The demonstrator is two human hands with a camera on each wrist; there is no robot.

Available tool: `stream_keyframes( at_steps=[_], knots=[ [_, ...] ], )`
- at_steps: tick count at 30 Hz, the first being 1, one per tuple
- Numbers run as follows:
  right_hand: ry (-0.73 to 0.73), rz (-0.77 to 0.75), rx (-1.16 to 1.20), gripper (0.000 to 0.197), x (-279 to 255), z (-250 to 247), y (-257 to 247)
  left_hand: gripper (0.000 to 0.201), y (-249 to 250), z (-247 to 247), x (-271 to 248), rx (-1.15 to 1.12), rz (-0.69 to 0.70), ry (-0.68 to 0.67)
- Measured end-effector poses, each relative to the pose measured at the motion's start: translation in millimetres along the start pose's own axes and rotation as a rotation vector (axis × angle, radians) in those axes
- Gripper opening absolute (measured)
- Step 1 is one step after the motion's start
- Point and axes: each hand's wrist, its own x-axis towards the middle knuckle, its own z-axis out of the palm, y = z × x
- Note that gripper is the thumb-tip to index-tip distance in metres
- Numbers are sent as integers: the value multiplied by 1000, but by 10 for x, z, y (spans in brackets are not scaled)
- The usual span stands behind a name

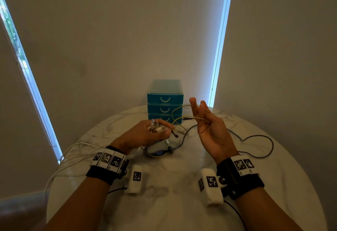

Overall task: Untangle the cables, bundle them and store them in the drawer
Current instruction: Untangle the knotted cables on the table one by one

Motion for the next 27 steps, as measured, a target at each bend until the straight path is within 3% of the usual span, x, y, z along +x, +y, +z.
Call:
stream_keyframes(
  at_steps=[2, 5, 8, 9, 12, 16, 20, 22, 27],
  knots=[
    [9, -10, 46, 74, 29, -44, -14, 25, 13, 36, -14, 41, -31, -82],
    [34, -18, 48, 73, 53, -101, -14, 28, 17, 65, 2, 40, -44, -48],
    [40, -15, 7, 51, 64, -113, -14, 29, 8, 92, 7, 65, -14, -18],
    [48, -6, -40, 44, 60, -101, -15, 32, 2, 97, 19, 40, 5, 26],
    [98, 60, -114, 48, 36, -106, 50, 33, 3, 50, 55, -100, 64, 256],
    [80, 230, -631, 50, 27, -208, 289, 37, -84, -156, 129, -369, 102, 521],
    [-149, 547, -1202, 26, -99, -234, 446, 39, -149, -262, 149, -474, 82, 615],
    [-249, 630, -1300, 31, -98, -290, 486, 43, -163, -248, 150, -452, 80, 604],
    [-338, 581, -1434, 37, -64, -370, 487, 46, -140, -189, 138, -424, 81, 580]
  ],
)
